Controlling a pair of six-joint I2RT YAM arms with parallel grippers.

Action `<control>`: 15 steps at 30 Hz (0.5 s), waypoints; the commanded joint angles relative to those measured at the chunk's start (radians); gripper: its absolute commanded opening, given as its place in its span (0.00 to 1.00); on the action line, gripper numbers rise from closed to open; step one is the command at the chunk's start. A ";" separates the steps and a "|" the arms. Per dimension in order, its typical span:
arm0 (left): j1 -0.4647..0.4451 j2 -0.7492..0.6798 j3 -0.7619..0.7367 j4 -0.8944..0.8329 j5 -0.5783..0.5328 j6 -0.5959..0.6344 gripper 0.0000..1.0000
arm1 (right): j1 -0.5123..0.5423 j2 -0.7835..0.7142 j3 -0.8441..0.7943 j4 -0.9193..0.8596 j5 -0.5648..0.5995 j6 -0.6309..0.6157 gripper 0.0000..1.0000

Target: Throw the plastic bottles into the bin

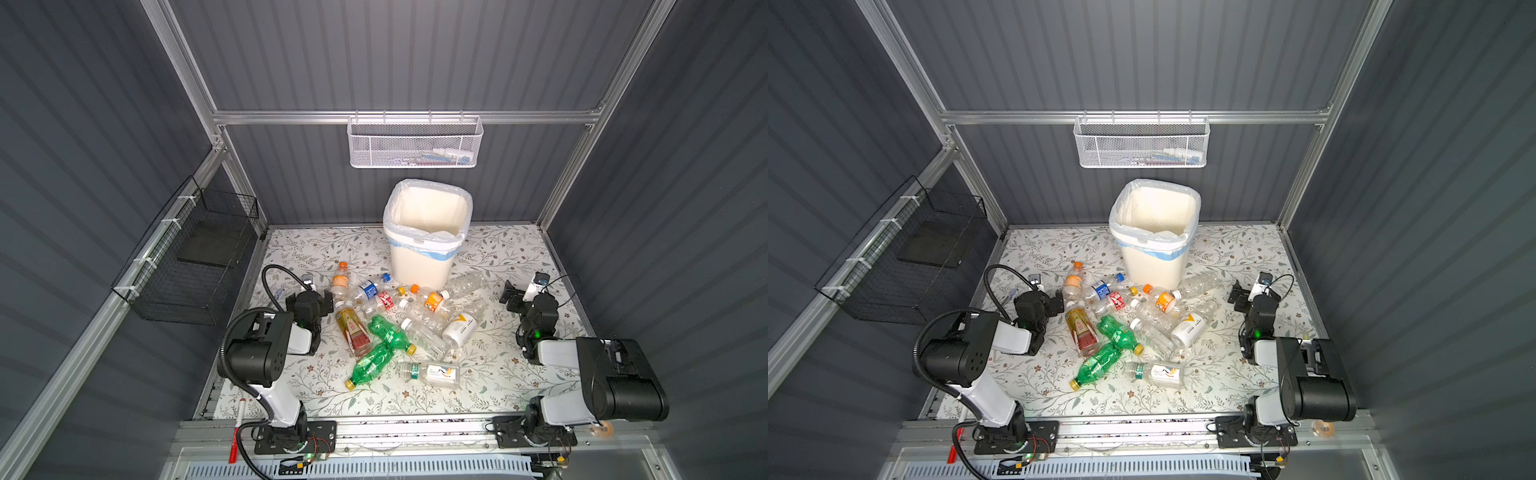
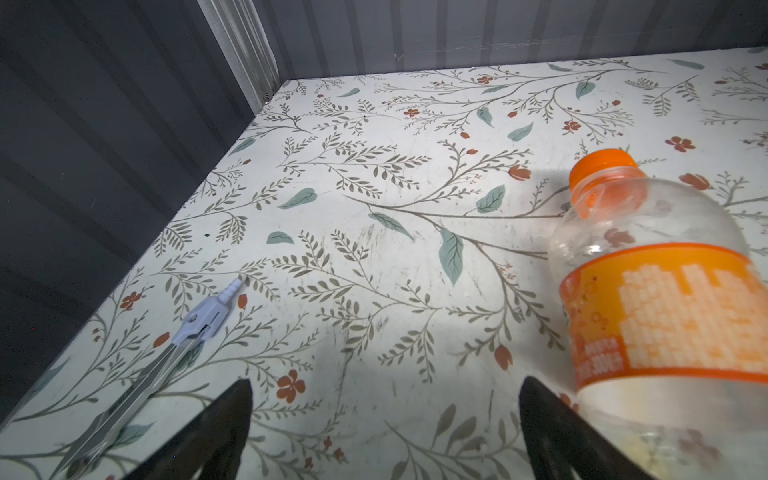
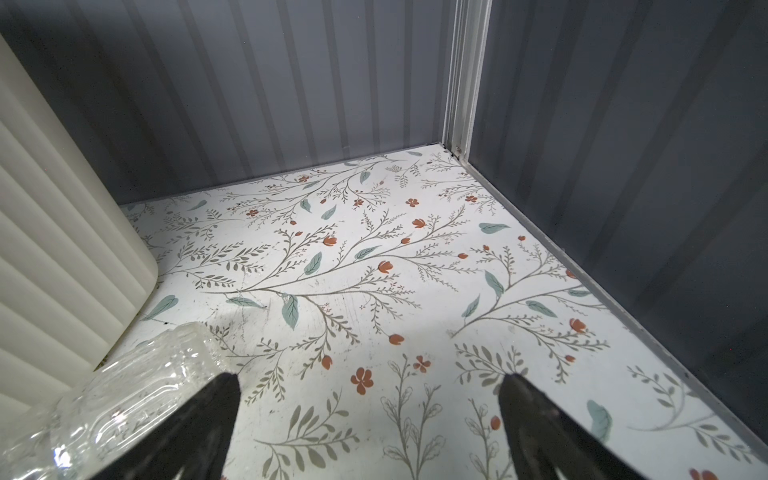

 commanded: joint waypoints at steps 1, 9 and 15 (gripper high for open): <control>0.005 -0.008 0.014 0.010 0.011 0.006 1.00 | 0.003 0.008 0.014 0.001 -0.007 -0.008 0.99; 0.004 -0.007 0.014 0.011 0.011 0.006 1.00 | 0.003 0.010 0.017 -0.003 -0.009 -0.007 0.99; 0.004 -0.006 0.015 0.005 0.014 0.007 1.00 | 0.003 0.010 0.017 -0.005 -0.008 -0.007 0.99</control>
